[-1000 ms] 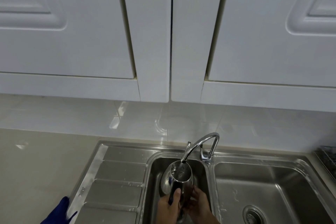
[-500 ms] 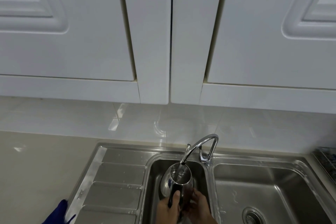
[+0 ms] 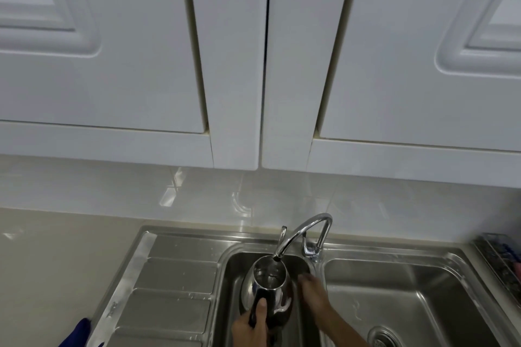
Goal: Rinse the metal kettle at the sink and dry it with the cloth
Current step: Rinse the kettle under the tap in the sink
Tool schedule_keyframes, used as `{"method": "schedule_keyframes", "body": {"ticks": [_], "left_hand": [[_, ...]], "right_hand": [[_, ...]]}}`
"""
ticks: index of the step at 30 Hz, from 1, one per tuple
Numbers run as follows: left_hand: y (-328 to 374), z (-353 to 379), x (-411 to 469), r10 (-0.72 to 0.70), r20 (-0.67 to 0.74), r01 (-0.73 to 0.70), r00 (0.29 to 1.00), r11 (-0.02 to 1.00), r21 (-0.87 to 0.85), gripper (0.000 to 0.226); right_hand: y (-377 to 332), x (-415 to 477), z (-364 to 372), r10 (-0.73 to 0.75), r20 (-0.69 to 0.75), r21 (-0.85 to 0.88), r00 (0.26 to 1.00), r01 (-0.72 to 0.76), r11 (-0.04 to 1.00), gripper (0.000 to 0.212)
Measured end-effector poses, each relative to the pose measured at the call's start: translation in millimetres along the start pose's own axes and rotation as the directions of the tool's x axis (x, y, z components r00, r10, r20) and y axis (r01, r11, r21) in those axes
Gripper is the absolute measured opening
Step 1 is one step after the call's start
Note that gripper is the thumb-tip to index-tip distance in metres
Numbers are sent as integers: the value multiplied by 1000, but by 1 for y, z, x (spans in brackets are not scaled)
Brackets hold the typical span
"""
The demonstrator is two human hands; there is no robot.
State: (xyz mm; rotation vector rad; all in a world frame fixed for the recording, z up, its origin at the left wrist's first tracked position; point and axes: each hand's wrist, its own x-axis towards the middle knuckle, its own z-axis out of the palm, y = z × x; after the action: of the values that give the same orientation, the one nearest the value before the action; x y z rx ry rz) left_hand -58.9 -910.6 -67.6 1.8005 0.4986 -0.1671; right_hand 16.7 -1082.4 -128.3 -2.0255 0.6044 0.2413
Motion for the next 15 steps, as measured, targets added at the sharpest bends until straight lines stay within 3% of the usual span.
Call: {"method": "schedule_keyframes", "body": {"ticks": [2,5,7,9,13,15], "left_hand": [[1,-4,-2,30,-35,-34,999,991,-133,55],[-4,-3,1,24,-12,-26,1000,992,-126,45],[2,-5,-9,79,-63,-85,995,990,-112,49],[4,-11,-14,112,-9,-113,994,988,-106,57],[-88,41,25,196,-164,-225,967,958,-180,32],[-89,34,32,220,-73,-230,973,955,-187,34]], "right_hand": [[-35,9,-21,-176,-53,-168,983,166,972,25],[-69,28,-43,-384,106,-435,917,391,812,50],[-84,37,-51,-399,198,-561,895,437,703,57],[-91,46,-60,-375,218,-634,901,423,648,56],[-84,66,-65,-368,365,-648,855,517,559,56],[-80,67,-64,-368,362,-638,857,515,572,57]]}}
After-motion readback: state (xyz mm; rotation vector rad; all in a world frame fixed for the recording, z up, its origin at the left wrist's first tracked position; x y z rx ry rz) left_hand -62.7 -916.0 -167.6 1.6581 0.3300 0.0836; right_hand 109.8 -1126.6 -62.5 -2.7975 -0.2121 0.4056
